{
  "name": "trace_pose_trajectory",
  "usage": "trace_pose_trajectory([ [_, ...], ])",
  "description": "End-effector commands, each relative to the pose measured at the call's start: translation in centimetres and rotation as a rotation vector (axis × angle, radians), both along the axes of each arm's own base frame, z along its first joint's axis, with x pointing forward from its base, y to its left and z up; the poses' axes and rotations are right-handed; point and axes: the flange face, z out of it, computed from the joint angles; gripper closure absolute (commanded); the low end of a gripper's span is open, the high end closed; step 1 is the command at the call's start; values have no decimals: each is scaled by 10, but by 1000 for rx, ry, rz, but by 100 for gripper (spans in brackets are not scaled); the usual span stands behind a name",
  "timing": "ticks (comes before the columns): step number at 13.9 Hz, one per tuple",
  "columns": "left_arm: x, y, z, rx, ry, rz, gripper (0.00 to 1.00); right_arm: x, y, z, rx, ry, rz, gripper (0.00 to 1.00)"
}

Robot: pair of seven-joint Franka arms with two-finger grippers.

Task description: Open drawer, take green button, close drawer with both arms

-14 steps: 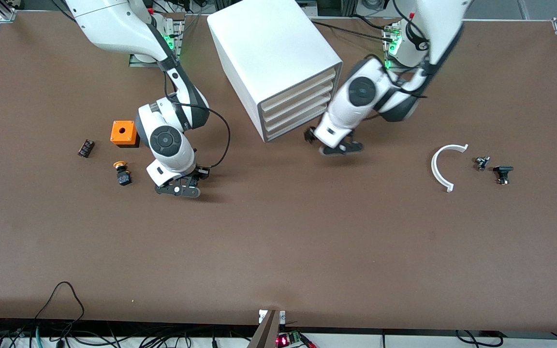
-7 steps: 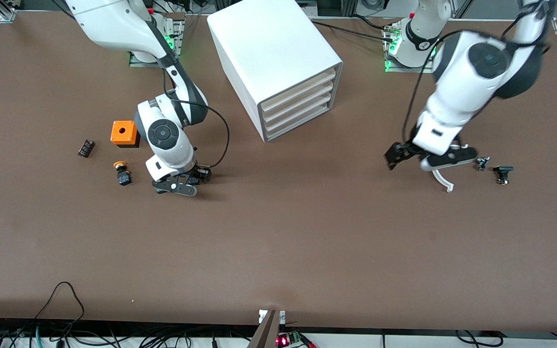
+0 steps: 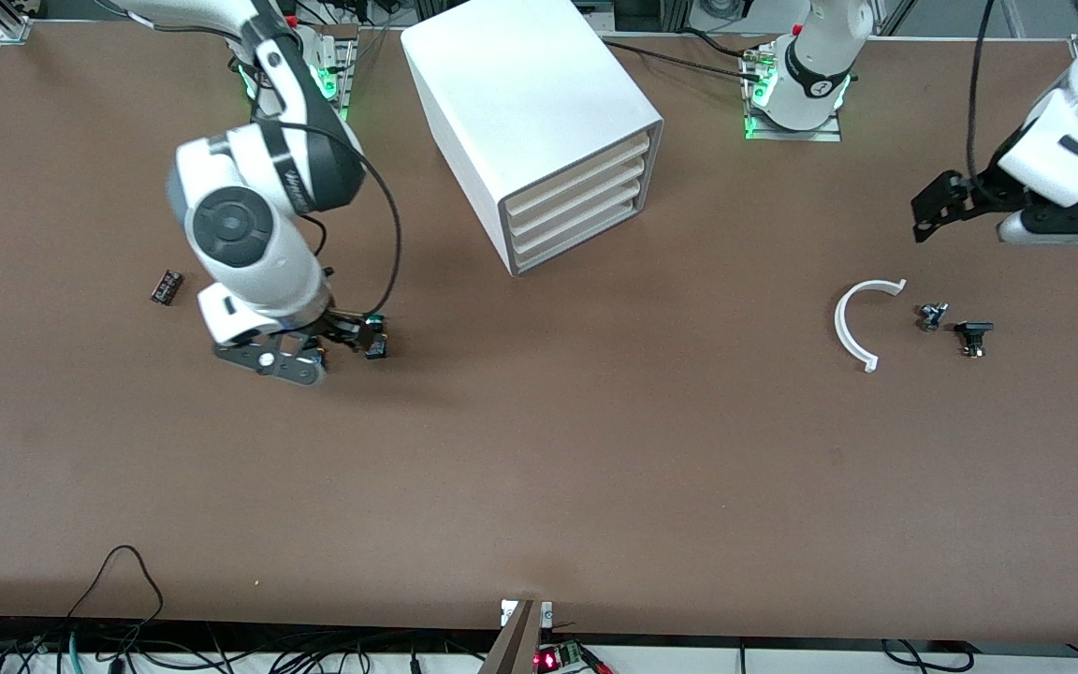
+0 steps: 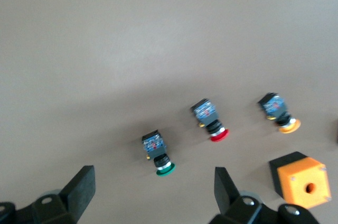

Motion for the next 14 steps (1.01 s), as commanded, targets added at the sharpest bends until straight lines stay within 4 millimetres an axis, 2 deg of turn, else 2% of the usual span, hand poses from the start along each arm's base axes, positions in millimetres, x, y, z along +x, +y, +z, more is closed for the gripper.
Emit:
trace_pose_trajectory([
  [1, 4, -4, -3, -22, 34, -47, 0, 13, -41, 65, 31, 7, -18, 0],
  [3, 3, -5, -5, -22, 37, -50, 0, 11, -85, 103, 49, -7, 73, 0],
  [5, 6, -4, -4, -24, 39, -48, 0, 5, -122, 124, 43, 20, 168, 0],
  [8, 9, -7, -3, -30, 36, -54, 0, -2, -213, 154, 43, 30, 302, 0],
  [9, 9, -7, -3, -30, 36, -55, 0, -7, -232, 161, 47, 28, 322, 0],
  [11, 8, -7, -2, -29, 34, -53, 0, -20, -255, 170, 56, 53, 304, 0],
  [14, 9, -7, -2, -30, 34, -53, 0, -35, -280, 160, 75, 87, 299, 0],
])
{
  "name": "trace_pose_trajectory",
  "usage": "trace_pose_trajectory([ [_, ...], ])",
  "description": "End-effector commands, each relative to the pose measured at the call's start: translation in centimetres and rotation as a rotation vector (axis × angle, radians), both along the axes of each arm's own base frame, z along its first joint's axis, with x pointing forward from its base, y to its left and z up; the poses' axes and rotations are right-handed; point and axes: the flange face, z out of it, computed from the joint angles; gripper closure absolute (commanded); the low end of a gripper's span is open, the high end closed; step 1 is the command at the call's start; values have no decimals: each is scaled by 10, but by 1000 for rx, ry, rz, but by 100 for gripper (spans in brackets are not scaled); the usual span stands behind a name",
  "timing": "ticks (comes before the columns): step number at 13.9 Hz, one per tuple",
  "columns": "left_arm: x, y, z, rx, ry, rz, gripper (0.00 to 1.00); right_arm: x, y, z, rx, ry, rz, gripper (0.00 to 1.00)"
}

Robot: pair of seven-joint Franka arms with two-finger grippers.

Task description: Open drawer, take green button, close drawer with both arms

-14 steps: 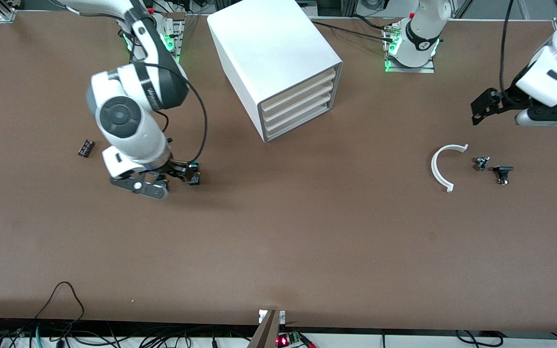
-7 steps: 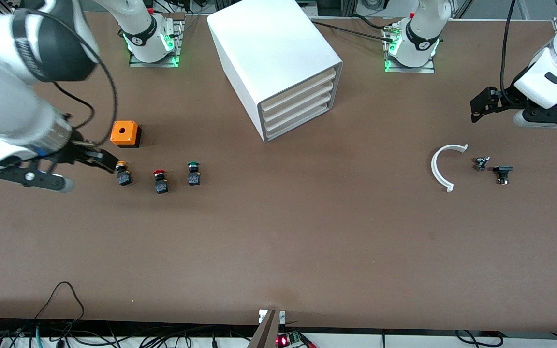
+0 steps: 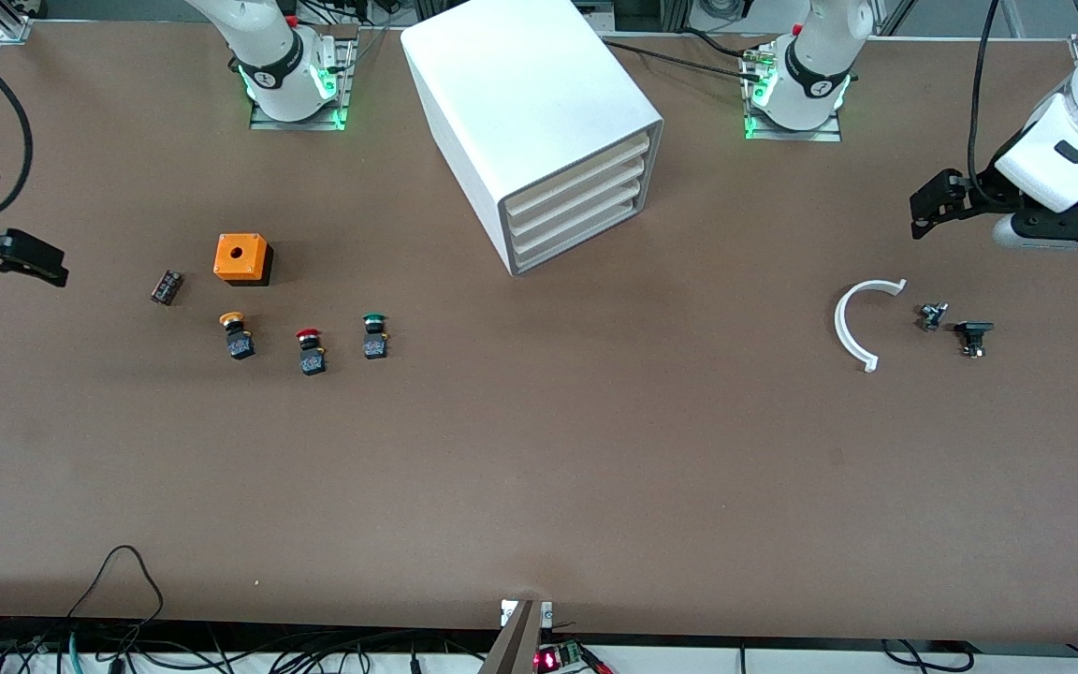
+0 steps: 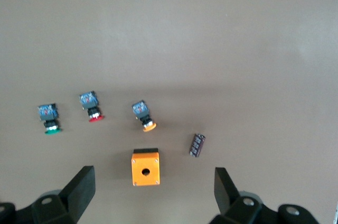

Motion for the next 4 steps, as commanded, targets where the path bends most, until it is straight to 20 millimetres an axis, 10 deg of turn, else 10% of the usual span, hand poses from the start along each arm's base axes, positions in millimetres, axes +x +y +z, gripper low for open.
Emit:
trace_pose_trajectory([
  [1, 3, -2, 8, -24, 5, -23, 0, -23, -7, -2, 55, 16, 2, 0],
  [4, 3, -2, 8, -24, 2, -23, 0, -46, -7, 4, 79, 7, -32, 0],
])
